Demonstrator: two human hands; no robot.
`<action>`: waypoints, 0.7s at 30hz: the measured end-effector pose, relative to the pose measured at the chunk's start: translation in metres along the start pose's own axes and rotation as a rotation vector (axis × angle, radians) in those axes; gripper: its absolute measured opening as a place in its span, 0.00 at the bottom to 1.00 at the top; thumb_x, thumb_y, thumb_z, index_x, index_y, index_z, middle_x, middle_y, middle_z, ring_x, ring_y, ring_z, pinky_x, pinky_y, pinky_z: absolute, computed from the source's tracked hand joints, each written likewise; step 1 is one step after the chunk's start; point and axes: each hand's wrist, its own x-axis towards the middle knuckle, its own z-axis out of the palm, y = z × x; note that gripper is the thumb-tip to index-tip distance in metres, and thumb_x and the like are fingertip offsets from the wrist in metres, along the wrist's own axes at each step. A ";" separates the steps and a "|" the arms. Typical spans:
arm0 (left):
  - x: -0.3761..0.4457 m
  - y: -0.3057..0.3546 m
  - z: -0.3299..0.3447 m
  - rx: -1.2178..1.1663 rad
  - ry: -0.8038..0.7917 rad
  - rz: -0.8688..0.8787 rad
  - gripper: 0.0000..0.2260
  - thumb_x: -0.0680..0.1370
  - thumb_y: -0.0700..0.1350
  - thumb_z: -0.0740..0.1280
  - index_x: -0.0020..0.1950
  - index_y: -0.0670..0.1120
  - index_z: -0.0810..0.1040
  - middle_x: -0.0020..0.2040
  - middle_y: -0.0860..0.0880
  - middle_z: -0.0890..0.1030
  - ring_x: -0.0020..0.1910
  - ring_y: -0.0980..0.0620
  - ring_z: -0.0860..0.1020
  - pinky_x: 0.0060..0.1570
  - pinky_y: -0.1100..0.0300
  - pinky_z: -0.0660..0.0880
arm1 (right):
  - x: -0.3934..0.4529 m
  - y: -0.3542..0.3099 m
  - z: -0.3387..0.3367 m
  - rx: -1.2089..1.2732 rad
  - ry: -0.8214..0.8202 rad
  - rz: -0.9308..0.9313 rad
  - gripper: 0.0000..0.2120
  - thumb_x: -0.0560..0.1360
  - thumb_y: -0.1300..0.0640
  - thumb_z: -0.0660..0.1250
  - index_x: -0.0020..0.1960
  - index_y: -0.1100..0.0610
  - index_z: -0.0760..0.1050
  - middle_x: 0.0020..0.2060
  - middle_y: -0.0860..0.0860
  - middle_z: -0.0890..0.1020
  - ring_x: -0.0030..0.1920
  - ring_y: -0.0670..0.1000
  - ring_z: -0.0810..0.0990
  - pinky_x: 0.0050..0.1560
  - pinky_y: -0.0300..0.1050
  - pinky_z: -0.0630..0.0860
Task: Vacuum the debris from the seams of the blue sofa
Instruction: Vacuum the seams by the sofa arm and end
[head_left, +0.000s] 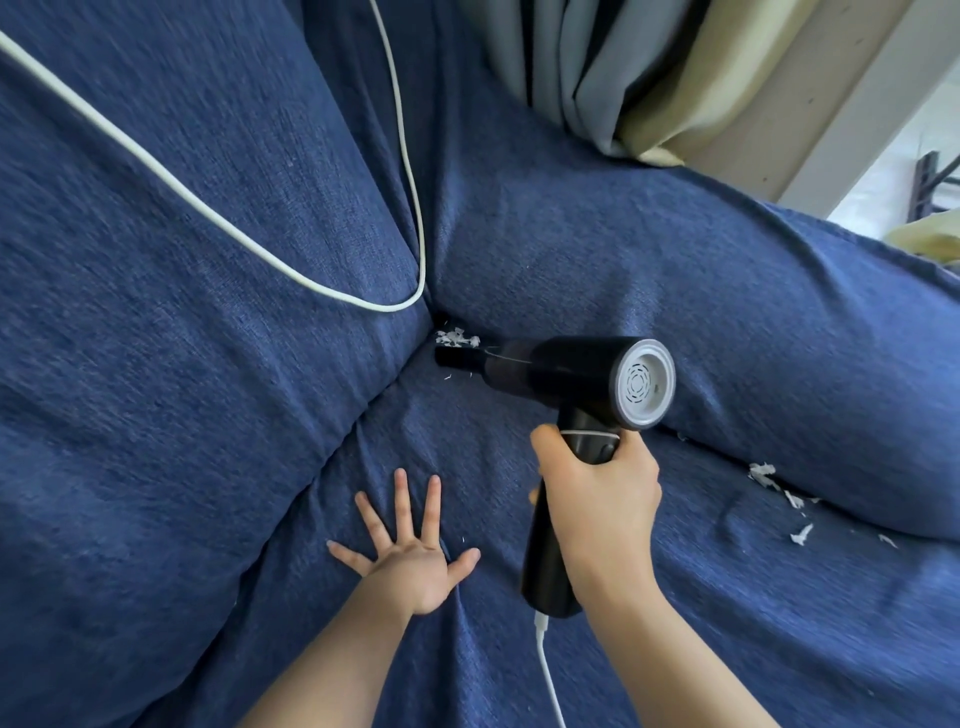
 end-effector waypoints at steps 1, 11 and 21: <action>0.000 0.000 0.000 0.000 -0.001 0.002 0.42 0.73 0.74 0.47 0.64 0.58 0.15 0.60 0.48 0.11 0.65 0.31 0.20 0.59 0.19 0.38 | 0.002 -0.002 0.002 -0.003 0.003 -0.005 0.09 0.68 0.55 0.72 0.40 0.58 0.74 0.28 0.50 0.79 0.38 0.63 0.83 0.41 0.55 0.82; 0.001 -0.002 0.002 -0.005 0.010 0.010 0.42 0.74 0.74 0.47 0.63 0.57 0.15 0.61 0.48 0.11 0.65 0.31 0.20 0.58 0.19 0.36 | 0.023 -0.009 0.021 -0.071 0.019 -0.064 0.11 0.64 0.46 0.70 0.40 0.51 0.73 0.36 0.50 0.83 0.42 0.58 0.84 0.49 0.56 0.82; 0.000 -0.002 0.002 -0.018 0.011 0.021 0.42 0.74 0.73 0.48 0.65 0.57 0.16 0.60 0.48 0.11 0.65 0.32 0.20 0.58 0.20 0.36 | 0.036 -0.014 0.031 -0.130 0.011 -0.147 0.15 0.60 0.41 0.67 0.42 0.49 0.74 0.35 0.48 0.82 0.42 0.59 0.84 0.51 0.55 0.81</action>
